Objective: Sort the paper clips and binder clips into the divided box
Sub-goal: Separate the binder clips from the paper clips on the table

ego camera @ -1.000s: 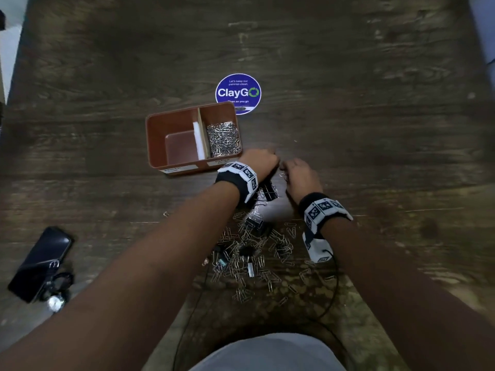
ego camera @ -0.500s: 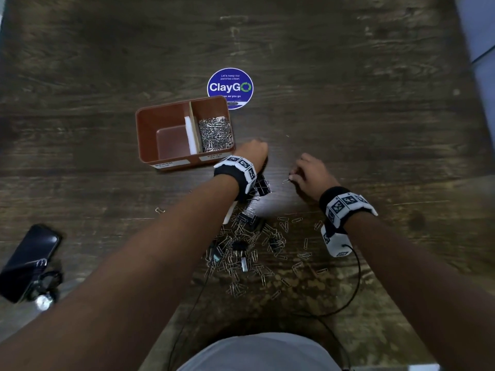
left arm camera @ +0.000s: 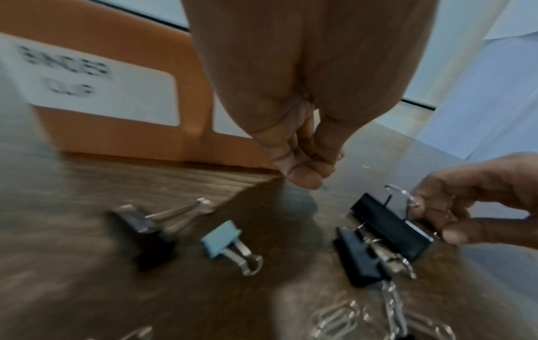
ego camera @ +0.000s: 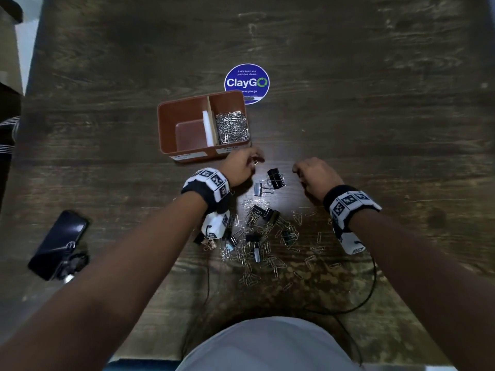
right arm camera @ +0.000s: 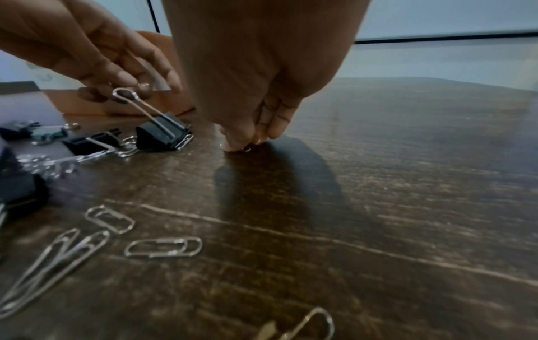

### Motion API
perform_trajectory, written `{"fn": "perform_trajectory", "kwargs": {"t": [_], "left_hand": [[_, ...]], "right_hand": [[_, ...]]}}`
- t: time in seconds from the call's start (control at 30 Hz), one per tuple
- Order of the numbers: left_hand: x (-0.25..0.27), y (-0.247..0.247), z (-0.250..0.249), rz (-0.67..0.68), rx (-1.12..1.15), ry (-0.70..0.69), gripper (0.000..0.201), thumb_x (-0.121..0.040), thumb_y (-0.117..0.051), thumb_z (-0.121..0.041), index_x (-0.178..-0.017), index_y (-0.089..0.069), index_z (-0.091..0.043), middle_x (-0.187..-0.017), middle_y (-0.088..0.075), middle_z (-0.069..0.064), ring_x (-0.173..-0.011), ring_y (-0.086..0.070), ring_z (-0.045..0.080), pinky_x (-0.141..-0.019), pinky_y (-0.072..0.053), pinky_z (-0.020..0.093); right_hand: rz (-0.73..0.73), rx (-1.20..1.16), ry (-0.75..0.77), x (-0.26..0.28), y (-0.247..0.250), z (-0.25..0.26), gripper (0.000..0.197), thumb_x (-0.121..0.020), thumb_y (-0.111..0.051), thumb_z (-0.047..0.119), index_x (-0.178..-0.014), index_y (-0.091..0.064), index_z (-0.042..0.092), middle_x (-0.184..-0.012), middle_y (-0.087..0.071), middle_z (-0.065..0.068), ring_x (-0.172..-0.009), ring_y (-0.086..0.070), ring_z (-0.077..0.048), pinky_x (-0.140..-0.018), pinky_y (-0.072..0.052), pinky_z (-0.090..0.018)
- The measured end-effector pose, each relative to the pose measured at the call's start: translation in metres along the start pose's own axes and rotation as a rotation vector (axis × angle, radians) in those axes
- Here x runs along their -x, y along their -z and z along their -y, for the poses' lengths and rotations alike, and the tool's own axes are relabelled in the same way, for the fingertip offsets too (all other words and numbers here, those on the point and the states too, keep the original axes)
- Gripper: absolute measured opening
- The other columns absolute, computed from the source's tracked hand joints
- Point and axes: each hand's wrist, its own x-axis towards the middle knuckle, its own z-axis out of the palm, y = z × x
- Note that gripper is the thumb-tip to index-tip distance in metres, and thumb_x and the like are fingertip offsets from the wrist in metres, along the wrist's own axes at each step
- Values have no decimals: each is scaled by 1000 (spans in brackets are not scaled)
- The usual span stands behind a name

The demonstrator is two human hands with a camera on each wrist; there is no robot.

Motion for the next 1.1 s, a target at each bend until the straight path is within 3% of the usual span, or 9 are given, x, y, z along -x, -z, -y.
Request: {"fn": "perform_trajectory", "kwargs": {"t": [0.1, 0.23, 0.3, 0.47, 0.53, 0.63, 0.77, 0.83, 1.1], "left_hand": [[22, -1, 16, 1, 111, 139, 20, -97, -46, -3, -101, -65, -6, -96, -64, 0, -76, -56, 8, -78, -47, 32], [42, -7, 25, 48, 220, 239, 27, -100, -46, -20, -90, -64, -3, -77, -59, 3, -64, -53, 18, -60, -45, 25], [46, -14, 26, 108, 221, 232, 28, -101, -46, -25, -88, -62, -7, -77, -61, 5, -64, -59, 20, -62, -51, 26], [54, -33, 29, 89, -364, -37, 17, -97, -51, -30, -101, -56, -14, -85, -66, 5, -75, -62, 21, -75, -56, 37], [58, -42, 33, 52, -474, -97, 17, -94, -56, -30, -105, -55, -17, -90, -67, 4, -79, -63, 22, -75, -56, 38], [61, -50, 35, 20, -524, -97, 13, -95, -55, -23, -103, -58, -14, -94, -66, 5, -81, -63, 24, -71, -56, 38], [64, -50, 32, 62, -512, -22, 4, -92, -50, -13, -95, -51, -11, -90, -63, 9, -76, -61, 27, -64, -52, 37], [65, -46, 33, 104, -459, 7, 6, -90, -46, -11, -96, -46, -11, -86, -61, 10, -72, -61, 28, -63, -54, 40], [72, -23, 42, 101, -230, 42, 13, -99, -37, -11, -99, -49, -6, -82, -61, 13, -69, -56, 27, -63, -49, 37]], "right_hand": [[37, 9, -10, 7, -4, 5, 40, -79, -60, -3, -115, -52, 13, -115, -54, -7, -104, -50, -21, -87, -46, -32], [36, -310, -114, 15, -4, 16, 25, -87, -47, -11, -107, -55, 2, -93, -46, 6, -75, -44, -4, -74, -47, -23], [8, -417, -190, 19, -3, 18, 20, -88, -48, -9, -99, -60, 2, -88, -45, 8, -73, -45, -3, -75, -45, -13], [136, -555, -203, 28, -1, 24, 25, -90, -43, -7, -93, -65, 3, -98, -63, -3, -88, -55, -11, -92, -44, -31], [211, -548, -153, 29, -1, 30, 23, -93, -43, -1, -96, -65, 4, -99, -64, -2, -85, -55, -9, -94, -45, -37], [326, -435, -71, 26, -4, 46, 23, -99, -45, 17, -112, -63, 12, -110, -63, -1, -94, -58, -16, -87, -46, -31], [239, -230, 86, 12, -9, 65, 32, -98, -48, 21, -128, -57, 20, -121, -60, -7, -107, -57, -22, -95, -46, -35], [211, -155, 100, 6, -12, 70, 38, -98, -47, 19, -135, -51, 22, -119, -57, -9, -107, -55, -25, -86, -43, -30], [113, -37, 160, -2, -28, 70, 29, -92, -58, 15, -120, -58, 19, -105, -53, -3, -81, -54, -14, -61, -38, -22]]}}
